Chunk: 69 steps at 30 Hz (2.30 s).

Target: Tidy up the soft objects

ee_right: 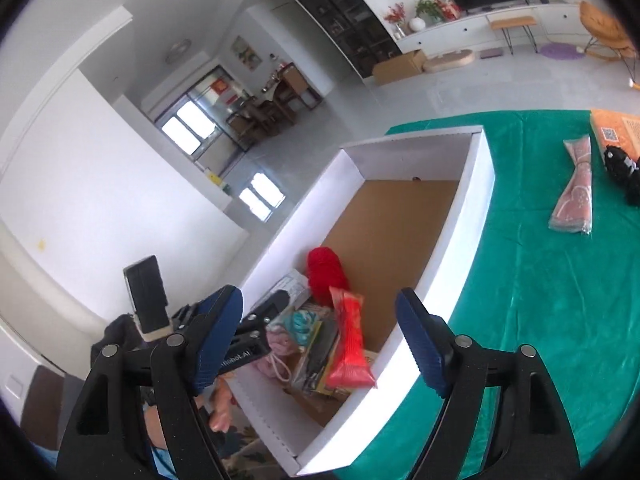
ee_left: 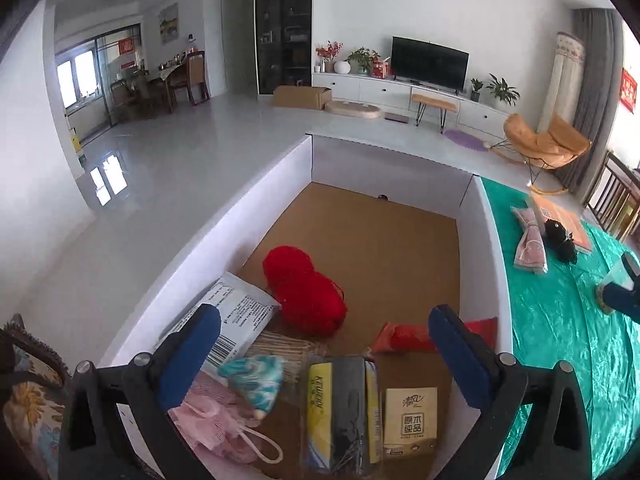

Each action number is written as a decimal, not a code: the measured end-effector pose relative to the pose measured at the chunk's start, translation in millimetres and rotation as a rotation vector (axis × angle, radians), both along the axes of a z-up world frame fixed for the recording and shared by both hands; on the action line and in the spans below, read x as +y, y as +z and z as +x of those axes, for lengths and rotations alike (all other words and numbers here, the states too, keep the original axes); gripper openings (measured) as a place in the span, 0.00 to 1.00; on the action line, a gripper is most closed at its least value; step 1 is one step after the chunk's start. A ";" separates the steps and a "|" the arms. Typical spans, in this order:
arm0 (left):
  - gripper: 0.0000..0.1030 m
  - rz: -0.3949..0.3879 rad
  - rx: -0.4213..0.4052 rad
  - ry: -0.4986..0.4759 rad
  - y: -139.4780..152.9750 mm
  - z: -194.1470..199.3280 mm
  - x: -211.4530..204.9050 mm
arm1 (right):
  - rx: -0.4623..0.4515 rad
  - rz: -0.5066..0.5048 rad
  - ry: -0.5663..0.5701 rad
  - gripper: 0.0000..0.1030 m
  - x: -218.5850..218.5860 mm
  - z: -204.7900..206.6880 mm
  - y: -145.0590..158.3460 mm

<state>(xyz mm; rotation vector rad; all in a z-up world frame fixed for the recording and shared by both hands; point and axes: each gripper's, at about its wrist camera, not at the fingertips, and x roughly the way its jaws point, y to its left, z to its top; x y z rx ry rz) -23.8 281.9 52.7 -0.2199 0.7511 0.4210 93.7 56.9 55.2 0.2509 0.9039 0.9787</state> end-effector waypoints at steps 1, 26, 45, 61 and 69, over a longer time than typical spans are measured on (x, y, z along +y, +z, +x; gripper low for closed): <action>1.00 -0.016 -0.010 -0.007 -1.3 0.5 -4.0 | -0.037 -0.049 -0.044 0.79 -10.9 1.9 -9.4; 1.00 0.005 0.184 -0.482 -139.8 123.3 -263.4 | -0.063 -0.638 -0.762 0.82 -248.4 30.9 -154.7; 1.00 -0.003 0.182 -0.482 -140.9 122.7 -260.9 | -0.059 -0.628 -0.764 0.84 -251.3 27.0 -157.7; 1.00 -0.053 0.214 -0.415 -95.5 245.0 -252.9 | -0.056 -0.613 -0.758 0.86 -251.8 26.0 -157.5; 1.00 0.039 0.282 -0.413 -110.6 336.9 -243.3 | -0.052 -0.598 -0.758 0.86 -253.3 25.3 -156.5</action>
